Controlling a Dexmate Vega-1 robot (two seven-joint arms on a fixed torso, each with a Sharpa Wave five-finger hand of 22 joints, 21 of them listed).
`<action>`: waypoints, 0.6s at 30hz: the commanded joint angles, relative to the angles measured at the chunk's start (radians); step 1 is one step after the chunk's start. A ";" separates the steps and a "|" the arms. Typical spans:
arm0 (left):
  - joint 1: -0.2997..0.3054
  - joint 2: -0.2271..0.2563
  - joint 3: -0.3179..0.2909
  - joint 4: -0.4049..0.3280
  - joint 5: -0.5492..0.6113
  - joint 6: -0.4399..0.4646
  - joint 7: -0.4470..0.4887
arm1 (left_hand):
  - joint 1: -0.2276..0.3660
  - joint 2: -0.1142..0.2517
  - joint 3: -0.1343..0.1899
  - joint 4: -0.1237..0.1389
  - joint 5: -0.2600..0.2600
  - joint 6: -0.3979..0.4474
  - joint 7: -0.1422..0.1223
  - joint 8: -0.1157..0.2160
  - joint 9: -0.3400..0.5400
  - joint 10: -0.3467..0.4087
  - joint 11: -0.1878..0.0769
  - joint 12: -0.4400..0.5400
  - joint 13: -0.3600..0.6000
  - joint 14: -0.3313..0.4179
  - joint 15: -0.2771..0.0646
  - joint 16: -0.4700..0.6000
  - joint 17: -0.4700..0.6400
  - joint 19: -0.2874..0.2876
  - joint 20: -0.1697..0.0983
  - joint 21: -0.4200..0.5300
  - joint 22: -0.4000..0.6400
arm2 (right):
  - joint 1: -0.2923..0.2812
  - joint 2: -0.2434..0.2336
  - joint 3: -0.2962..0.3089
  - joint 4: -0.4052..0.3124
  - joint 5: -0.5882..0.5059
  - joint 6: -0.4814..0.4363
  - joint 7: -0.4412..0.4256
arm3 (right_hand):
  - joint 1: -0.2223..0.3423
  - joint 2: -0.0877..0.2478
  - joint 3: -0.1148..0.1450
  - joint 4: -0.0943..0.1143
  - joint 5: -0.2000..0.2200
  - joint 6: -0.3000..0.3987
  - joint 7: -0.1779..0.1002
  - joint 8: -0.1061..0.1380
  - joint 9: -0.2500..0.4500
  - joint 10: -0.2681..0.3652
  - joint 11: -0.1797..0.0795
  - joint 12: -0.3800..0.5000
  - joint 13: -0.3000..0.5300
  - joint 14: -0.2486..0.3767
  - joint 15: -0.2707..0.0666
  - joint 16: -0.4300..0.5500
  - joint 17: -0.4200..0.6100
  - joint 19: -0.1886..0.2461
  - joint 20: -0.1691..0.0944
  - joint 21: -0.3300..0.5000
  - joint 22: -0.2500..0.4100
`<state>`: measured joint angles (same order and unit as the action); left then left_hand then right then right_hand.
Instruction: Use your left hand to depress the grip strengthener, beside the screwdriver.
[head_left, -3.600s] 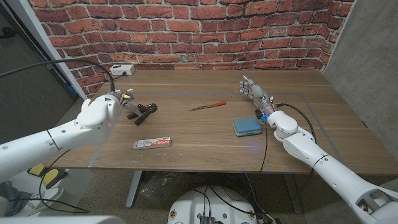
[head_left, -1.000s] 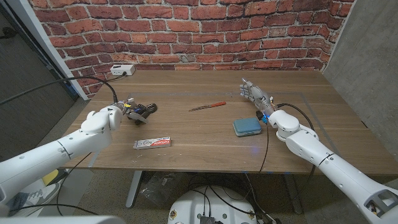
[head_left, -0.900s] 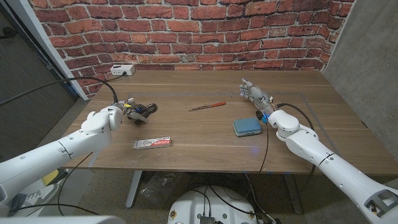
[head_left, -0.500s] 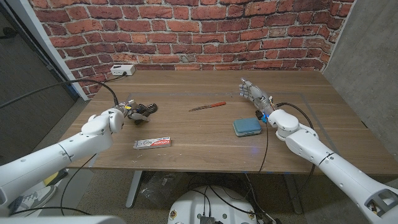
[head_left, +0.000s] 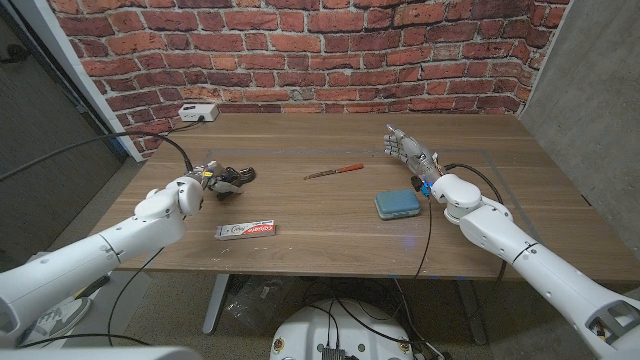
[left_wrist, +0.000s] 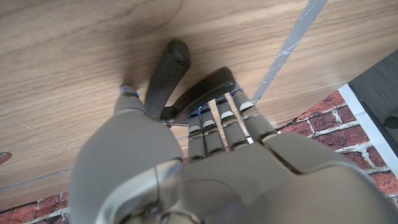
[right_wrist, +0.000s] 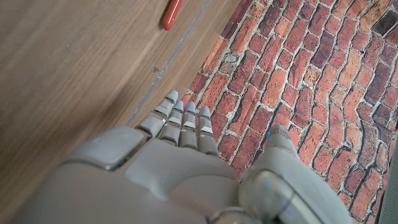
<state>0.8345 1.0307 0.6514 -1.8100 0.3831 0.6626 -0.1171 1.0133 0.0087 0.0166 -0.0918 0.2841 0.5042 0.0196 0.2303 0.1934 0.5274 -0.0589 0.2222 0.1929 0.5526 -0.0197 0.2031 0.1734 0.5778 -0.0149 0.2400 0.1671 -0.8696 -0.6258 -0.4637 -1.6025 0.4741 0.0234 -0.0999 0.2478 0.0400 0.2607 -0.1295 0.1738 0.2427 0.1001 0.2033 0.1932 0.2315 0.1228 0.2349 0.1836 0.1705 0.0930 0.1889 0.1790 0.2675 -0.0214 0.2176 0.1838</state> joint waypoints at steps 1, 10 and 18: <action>0.021 -0.022 -0.021 0.005 -0.109 -0.040 0.063 | 0.153 0.102 0.093 -0.072 -0.013 0.035 0.006 0.012 0.004 0.087 -0.043 0.007 0.006 0.075 -0.105 0.009 0.007 0.093 -0.039 0.010 0.007 | 0.011 0.000 0.002 0.020 0.007 0.007 0.014 | 0.007 0.001 -0.001 0.000 0.001 -0.003 0.000 -0.001 0.004 0.011 -0.002 -0.004 0.004 0.009 -0.002 0.002 0.004 0.007 -0.005 0.000 0.002; 0.061 0.004 -0.078 -0.056 -0.164 -0.027 0.134 | 0.209 0.126 0.123 -0.078 -0.028 0.053 0.005 0.012 0.004 0.096 -0.045 0.001 0.006 0.091 -0.107 0.005 0.008 0.112 -0.036 0.010 0.007 | 0.015 0.008 0.008 0.038 0.013 0.032 0.018 | 0.008 0.001 -0.001 0.000 0.001 -0.005 0.000 -0.002 0.004 0.009 0.000 -0.006 0.004 0.011 -0.001 0.002 0.004 0.007 -0.005 -0.001 0.002; 0.098 0.015 -0.125 -0.087 -0.212 -0.033 0.204 | 0.231 0.130 0.134 -0.076 -0.042 0.066 0.010 0.012 0.005 0.107 -0.040 0.000 0.007 0.103 -0.105 0.003 0.008 0.126 -0.033 0.011 0.008 | 0.010 0.014 0.012 0.041 0.017 0.051 0.017 | 0.009 0.002 0.000 -0.001 0.002 -0.005 0.000 -0.002 0.004 0.009 0.000 -0.007 0.004 0.010 0.000 0.001 0.004 0.007 -0.004 -0.001 0.002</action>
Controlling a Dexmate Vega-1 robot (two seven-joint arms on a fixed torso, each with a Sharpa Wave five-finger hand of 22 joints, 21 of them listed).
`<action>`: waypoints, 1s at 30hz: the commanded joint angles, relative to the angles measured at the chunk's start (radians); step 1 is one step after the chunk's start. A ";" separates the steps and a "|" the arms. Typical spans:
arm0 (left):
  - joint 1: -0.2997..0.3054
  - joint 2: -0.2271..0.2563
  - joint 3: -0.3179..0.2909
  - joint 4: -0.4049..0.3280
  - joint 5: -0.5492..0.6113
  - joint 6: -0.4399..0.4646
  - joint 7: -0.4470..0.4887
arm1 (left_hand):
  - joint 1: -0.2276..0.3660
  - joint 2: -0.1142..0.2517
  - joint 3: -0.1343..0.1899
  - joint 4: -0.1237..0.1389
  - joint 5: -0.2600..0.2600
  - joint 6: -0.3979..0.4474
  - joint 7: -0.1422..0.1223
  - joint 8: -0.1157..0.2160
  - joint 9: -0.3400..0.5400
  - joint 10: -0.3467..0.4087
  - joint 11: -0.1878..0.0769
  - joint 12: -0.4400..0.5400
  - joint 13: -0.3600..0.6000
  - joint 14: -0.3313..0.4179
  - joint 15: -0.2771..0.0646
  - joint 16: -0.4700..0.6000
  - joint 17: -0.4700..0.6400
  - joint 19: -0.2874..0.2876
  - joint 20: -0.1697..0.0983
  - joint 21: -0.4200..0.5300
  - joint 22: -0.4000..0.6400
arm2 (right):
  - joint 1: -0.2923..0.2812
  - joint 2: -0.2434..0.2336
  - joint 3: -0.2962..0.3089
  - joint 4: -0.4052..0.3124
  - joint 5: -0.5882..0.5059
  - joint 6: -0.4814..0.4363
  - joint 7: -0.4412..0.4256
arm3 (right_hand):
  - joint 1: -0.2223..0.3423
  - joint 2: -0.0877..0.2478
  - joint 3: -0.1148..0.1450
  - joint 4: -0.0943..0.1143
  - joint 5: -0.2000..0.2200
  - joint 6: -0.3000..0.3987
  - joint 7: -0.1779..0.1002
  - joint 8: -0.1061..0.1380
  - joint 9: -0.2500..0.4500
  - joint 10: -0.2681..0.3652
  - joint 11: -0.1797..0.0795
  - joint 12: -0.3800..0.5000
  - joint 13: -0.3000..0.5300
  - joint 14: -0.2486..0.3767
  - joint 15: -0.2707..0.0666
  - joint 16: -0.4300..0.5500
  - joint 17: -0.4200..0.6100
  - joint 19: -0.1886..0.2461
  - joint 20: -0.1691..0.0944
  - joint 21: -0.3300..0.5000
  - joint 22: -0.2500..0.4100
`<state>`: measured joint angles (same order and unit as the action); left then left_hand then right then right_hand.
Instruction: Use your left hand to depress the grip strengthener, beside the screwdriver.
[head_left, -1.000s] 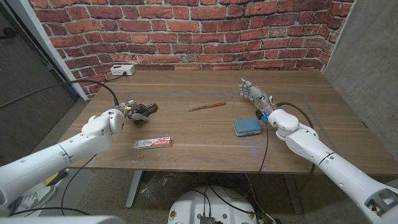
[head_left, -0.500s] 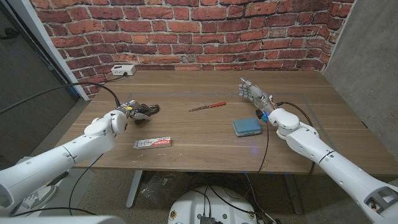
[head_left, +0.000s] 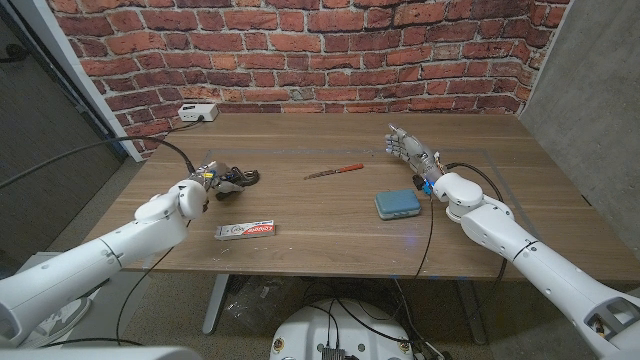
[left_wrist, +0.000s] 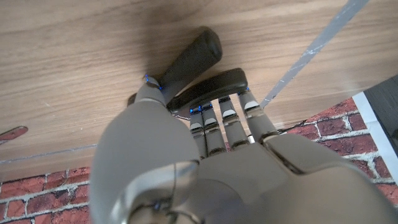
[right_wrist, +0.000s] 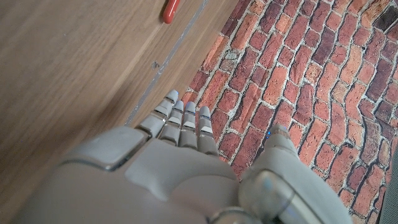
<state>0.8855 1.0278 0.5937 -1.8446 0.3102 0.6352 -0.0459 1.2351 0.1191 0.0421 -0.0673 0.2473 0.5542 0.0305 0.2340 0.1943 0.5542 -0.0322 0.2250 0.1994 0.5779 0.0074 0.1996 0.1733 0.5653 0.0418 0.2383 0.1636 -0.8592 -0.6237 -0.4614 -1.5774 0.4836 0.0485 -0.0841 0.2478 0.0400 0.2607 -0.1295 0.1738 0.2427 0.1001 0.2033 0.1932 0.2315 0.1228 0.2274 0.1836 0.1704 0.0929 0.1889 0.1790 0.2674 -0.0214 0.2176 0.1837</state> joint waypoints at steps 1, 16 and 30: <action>0.051 0.019 -0.072 -0.055 -0.145 -0.006 0.140 | 0.012 0.020 0.110 -0.100 -0.007 0.018 0.000 0.009 0.004 0.082 -0.069 -0.003 0.001 0.080 -0.133 0.007 0.008 0.139 -0.090 0.012 0.011 | -0.001 0.012 0.010 0.016 0.007 0.027 0.002 | 0.009 0.002 0.000 -0.001 0.002 -0.005 0.000 -0.002 0.004 0.010 0.001 0.001 0.004 0.010 0.000 0.001 0.004 0.007 -0.005 -0.001 0.002; 0.089 0.036 -0.122 -0.088 -0.201 -0.020 0.217 | 0.082 0.037 0.155 -0.099 -0.042 0.064 0.006 0.013 0.006 0.140 -0.070 0.002 0.002 0.140 -0.138 0.010 0.010 0.181 -0.091 0.017 0.013 | 0.004 0.024 0.006 0.026 0.015 0.046 0.018 | 0.011 0.003 0.000 -0.001 0.001 -0.010 0.002 -0.004 0.004 0.005 0.001 -0.002 0.004 0.011 -0.001 0.000 0.004 0.009 -0.004 -0.002 0.002; 0.133 0.035 -0.189 -0.123 -0.229 -0.056 0.323 | 0.104 0.041 0.173 -0.094 -0.054 0.076 0.013 0.010 0.007 0.154 -0.069 0.000 0.003 0.161 -0.137 0.009 0.010 0.196 -0.090 0.019 0.013 | -0.007 0.044 0.013 0.035 0.041 0.074 0.023 | 0.011 0.003 0.000 -0.001 0.001 -0.013 0.002 -0.005 0.004 0.003 0.001 -0.004 0.004 0.011 -0.001 0.000 0.004 0.009 -0.003 -0.003 0.002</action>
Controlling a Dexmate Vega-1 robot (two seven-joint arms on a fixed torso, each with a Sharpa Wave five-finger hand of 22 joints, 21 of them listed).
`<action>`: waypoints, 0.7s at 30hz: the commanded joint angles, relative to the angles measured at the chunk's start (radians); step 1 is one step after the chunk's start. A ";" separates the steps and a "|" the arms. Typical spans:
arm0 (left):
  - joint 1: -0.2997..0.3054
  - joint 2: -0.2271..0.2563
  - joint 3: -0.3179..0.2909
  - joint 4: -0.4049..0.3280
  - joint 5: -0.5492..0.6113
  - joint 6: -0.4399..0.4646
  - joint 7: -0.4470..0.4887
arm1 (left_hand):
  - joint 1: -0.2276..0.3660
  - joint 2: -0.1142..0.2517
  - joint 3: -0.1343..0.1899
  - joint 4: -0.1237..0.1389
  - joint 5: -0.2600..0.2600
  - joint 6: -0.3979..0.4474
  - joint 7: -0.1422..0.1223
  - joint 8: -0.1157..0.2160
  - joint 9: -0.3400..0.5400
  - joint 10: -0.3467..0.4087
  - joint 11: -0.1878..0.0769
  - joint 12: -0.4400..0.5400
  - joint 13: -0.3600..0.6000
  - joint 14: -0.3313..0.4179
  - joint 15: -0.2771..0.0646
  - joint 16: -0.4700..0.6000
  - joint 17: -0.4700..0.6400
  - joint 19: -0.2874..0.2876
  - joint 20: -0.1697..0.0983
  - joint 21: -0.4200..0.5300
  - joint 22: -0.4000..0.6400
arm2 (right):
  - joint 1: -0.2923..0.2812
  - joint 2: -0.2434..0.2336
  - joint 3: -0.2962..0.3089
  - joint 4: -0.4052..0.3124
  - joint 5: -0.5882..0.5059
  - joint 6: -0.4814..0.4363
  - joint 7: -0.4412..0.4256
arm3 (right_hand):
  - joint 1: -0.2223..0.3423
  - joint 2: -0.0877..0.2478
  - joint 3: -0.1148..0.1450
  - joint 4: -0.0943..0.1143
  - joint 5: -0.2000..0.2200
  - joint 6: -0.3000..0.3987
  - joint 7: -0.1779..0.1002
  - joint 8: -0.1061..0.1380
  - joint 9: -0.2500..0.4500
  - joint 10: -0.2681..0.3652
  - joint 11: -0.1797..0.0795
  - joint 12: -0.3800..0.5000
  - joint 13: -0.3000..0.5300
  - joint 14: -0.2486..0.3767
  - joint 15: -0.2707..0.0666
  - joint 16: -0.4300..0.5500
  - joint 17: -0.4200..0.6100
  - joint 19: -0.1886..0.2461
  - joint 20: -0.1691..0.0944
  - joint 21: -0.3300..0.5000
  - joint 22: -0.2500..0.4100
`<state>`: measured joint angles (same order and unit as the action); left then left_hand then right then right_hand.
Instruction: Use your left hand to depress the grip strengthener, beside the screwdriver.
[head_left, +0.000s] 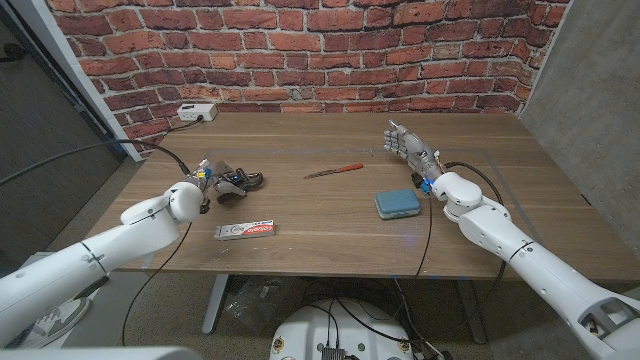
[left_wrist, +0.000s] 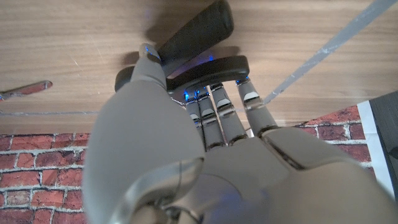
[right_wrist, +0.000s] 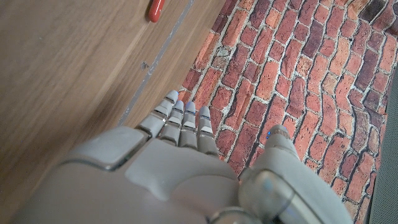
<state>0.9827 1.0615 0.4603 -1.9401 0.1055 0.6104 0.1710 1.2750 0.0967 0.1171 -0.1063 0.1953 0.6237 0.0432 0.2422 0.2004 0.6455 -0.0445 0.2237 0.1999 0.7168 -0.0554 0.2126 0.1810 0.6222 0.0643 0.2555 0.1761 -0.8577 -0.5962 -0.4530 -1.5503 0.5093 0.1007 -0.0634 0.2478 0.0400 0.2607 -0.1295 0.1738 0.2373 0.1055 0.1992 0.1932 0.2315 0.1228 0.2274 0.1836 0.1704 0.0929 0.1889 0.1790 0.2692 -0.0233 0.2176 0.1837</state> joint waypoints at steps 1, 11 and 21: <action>0.042 -0.001 -0.061 -0.032 -0.023 -0.034 0.121 | 0.065 0.063 0.100 -0.054 -0.003 0.006 0.001 0.001 0.001 0.064 -0.062 0.000 0.002 0.024 -0.075 -0.005 0.002 0.140 -0.112 0.001 0.001 | -0.009 0.016 0.004 0.008 0.012 0.026 0.002 | 0.011 0.003 0.000 -0.001 0.001 -0.008 -0.003 -0.001 0.004 0.003 0.001 -0.004 0.004 0.011 -0.001 0.000 0.004 0.007 -0.001 -0.003 0.002; 0.150 -0.080 -0.172 -0.037 -0.040 -0.226 0.336 | 0.060 0.058 0.102 -0.045 -0.010 0.012 0.000 -0.001 0.001 0.067 -0.054 -0.003 0.002 0.025 -0.067 -0.010 0.002 0.140 -0.108 -0.001 0.001 | -0.020 0.012 0.008 -0.011 -0.023 0.058 -0.026 | 0.012 0.003 0.000 -0.001 0.001 -0.009 -0.004 -0.001 0.004 0.003 0.001 -0.005 0.004 0.012 -0.001 0.000 0.005 0.008 0.000 -0.004 0.002; 0.168 -0.178 -0.220 0.040 -0.071 -0.474 0.402 | 0.052 0.054 0.102 -0.037 -0.014 0.012 -0.001 -0.004 0.001 0.059 -0.053 -0.010 0.002 0.016 -0.064 -0.016 0.002 0.128 -0.105 -0.009 0.001 | -0.027 0.011 0.014 -0.015 -0.023 0.069 -0.026 | 0.012 0.003 -0.001 -0.001 0.001 -0.008 -0.005 0.000 0.004 0.003 0.001 -0.005 0.004 0.012 -0.002 -0.001 0.005 0.009 0.000 -0.004 0.002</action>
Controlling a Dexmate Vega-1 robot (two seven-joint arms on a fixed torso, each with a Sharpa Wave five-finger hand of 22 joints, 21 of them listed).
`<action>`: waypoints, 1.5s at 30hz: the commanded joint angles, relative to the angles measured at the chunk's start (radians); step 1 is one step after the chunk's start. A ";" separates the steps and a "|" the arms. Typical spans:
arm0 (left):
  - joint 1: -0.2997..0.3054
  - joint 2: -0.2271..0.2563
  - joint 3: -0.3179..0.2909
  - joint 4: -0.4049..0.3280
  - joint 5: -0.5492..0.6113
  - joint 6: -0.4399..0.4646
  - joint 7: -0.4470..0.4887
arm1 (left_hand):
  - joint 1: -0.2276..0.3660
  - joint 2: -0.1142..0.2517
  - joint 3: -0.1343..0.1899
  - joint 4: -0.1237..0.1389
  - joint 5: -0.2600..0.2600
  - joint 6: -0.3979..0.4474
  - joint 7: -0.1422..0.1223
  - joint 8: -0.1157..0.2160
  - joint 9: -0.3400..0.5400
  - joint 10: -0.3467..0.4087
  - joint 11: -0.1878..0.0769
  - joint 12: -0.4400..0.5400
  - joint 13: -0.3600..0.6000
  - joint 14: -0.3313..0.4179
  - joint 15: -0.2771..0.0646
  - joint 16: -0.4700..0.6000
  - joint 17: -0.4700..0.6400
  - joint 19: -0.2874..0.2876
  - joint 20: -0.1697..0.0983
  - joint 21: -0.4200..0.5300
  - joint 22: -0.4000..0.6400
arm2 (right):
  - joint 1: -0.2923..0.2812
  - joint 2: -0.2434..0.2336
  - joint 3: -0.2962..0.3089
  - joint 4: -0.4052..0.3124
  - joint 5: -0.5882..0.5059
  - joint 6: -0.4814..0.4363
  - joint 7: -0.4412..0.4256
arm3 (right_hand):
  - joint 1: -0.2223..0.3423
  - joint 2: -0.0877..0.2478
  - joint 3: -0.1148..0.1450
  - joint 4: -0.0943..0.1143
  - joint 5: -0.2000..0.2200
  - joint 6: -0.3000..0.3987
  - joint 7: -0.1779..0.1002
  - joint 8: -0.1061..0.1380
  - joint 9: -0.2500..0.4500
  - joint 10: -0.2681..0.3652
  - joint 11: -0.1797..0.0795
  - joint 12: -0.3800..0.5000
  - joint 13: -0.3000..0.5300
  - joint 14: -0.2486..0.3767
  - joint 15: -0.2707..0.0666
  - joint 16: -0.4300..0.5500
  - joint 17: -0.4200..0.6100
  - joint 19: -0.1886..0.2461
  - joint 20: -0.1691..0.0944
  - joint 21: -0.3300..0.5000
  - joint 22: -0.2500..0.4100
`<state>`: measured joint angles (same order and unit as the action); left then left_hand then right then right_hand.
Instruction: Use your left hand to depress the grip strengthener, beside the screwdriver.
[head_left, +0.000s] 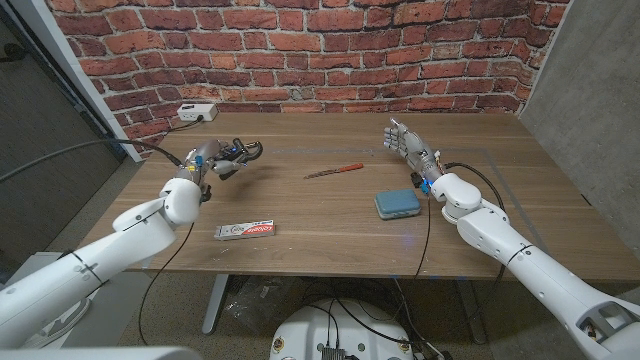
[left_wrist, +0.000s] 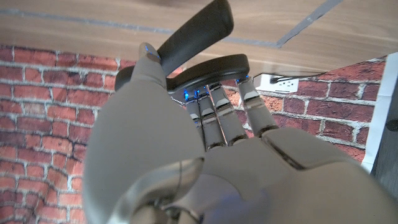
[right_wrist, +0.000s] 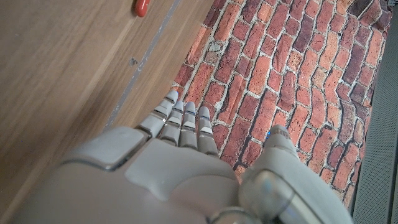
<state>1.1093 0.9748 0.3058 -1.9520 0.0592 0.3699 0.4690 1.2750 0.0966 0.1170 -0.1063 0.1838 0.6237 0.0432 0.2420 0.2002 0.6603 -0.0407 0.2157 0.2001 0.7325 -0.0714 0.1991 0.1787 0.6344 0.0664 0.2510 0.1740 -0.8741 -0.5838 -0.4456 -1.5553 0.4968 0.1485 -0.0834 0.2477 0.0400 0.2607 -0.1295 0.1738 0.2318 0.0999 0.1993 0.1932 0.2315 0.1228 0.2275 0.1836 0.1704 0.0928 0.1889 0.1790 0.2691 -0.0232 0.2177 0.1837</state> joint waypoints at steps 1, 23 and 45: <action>0.042 -0.100 -0.069 0.059 -0.029 -0.254 0.105 | 0.051 0.053 0.102 -0.036 -0.003 0.012 0.000 -0.004 0.001 0.045 -0.057 -0.002 0.002 0.000 -0.048 -0.003 0.004 0.113 -0.107 -0.005 0.003 | -0.012 -0.001 0.007 -0.009 -0.011 0.024 -0.005 | 0.012 0.003 -0.001 -0.001 0.001 -0.003 0.001 0.000 0.004 0.003 0.001 -0.005 0.004 0.012 -0.002 -0.001 0.005 0.009 0.000 -0.004 0.002; -0.017 -0.319 -0.106 0.308 -0.206 -0.721 0.039 | 0.041 0.047 0.103 -0.028 -0.006 0.014 -0.003 -0.010 0.001 0.045 -0.058 -0.008 0.003 -0.004 -0.048 -0.008 0.004 0.109 -0.110 -0.011 0.004 | -0.027 -0.004 0.010 -0.025 -0.040 0.079 -0.001 | 0.013 0.002 -0.001 -0.002 0.001 -0.002 0.001 0.000 0.004 0.005 0.000 -0.006 0.004 0.014 -0.001 -0.001 0.005 0.012 -0.002 -0.004 0.002; -0.035 -0.350 -0.099 0.311 -0.201 -0.727 -0.003 | 0.047 0.045 0.113 -0.031 -0.005 -0.004 0.003 -0.022 0.002 0.027 -0.053 -0.017 0.004 -0.016 -0.052 -0.011 0.006 0.112 -0.108 -0.014 0.004 | -0.032 -0.006 0.014 -0.028 -0.037 0.092 0.014 | 0.013 0.001 -0.002 -0.002 0.001 -0.002 0.000 0.000 0.004 0.006 0.000 -0.006 0.005 0.014 -0.003 -0.001 0.005 0.012 -0.001 -0.006 0.002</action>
<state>1.0826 0.6407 0.2033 -1.6478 -0.1453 -0.3461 0.4781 1.2747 0.0970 0.1171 -0.1063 0.1740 0.6227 0.0441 0.2217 0.1999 0.6608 -0.0429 0.2004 0.2020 0.7172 -0.0748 0.1879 0.1790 0.6339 0.0659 0.2298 0.1741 -0.9042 -0.5879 -0.4339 -1.5794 0.4600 0.2352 -0.0739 0.2478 0.0399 0.2607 -0.1295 0.1738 0.2319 0.1000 0.1994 0.1932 0.2315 0.1228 0.2219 0.1836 0.1772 0.0897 0.1889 0.1790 0.2691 -0.0232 0.2177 0.1836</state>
